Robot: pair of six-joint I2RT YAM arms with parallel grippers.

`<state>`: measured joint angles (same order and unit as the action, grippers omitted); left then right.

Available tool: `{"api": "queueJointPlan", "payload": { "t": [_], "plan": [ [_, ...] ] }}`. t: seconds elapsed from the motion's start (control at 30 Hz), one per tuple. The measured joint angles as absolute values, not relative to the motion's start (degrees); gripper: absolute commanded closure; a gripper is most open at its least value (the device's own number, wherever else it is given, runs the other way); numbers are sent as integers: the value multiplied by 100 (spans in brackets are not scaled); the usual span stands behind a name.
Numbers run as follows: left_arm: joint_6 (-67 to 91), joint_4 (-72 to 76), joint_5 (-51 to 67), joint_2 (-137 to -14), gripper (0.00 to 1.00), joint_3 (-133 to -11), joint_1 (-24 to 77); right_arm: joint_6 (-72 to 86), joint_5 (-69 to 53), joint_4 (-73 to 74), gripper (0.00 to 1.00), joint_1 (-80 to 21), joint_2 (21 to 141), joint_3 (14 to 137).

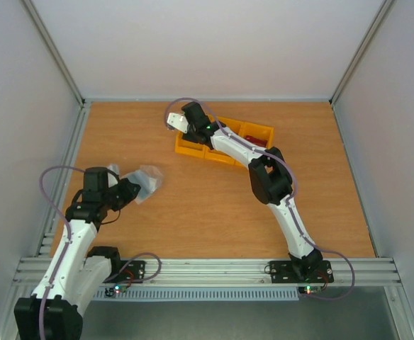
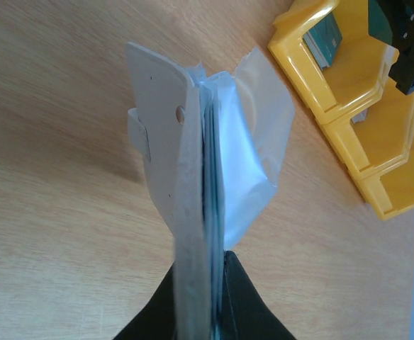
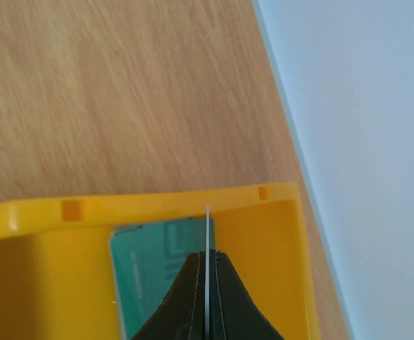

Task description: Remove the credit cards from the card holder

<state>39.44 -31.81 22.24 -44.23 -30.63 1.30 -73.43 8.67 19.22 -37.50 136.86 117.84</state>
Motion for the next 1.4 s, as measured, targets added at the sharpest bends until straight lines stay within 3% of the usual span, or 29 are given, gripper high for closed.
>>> {"api": "queueJointPlan", "payload": {
  "t": [0.27,0.47,0.73,0.87,0.93,0.97,1.4],
  "plan": [
    [3946,-3140,2228,-4423,100,-3063,130,-7837,945,1918,95,-3594,13972,11863],
    [3966,-3098,2250,-4423,100,-3063,130,-7885,974,2043,69,-3590,14171,12097],
    [3968,-3037,2268,-4423,100,-3063,130,-7854,1055,2272,54,-3590,14291,12333],
    [3968,-3009,2274,-4423,100,-3063,130,-7878,958,2674,36,-3590,14293,12599],
    [3977,-2998,2290,-4423,100,-3063,130,-7856,816,2952,5,-3590,14293,12801],
    [3986,-2991,2294,-4423,100,-3063,130,-7837,735,3111,2,-3588,14293,12914],
    [4034,-2919,2451,-4423,100,-3061,130,-7655,375,4178,2,-3588,14287,13727]
  ]
}}
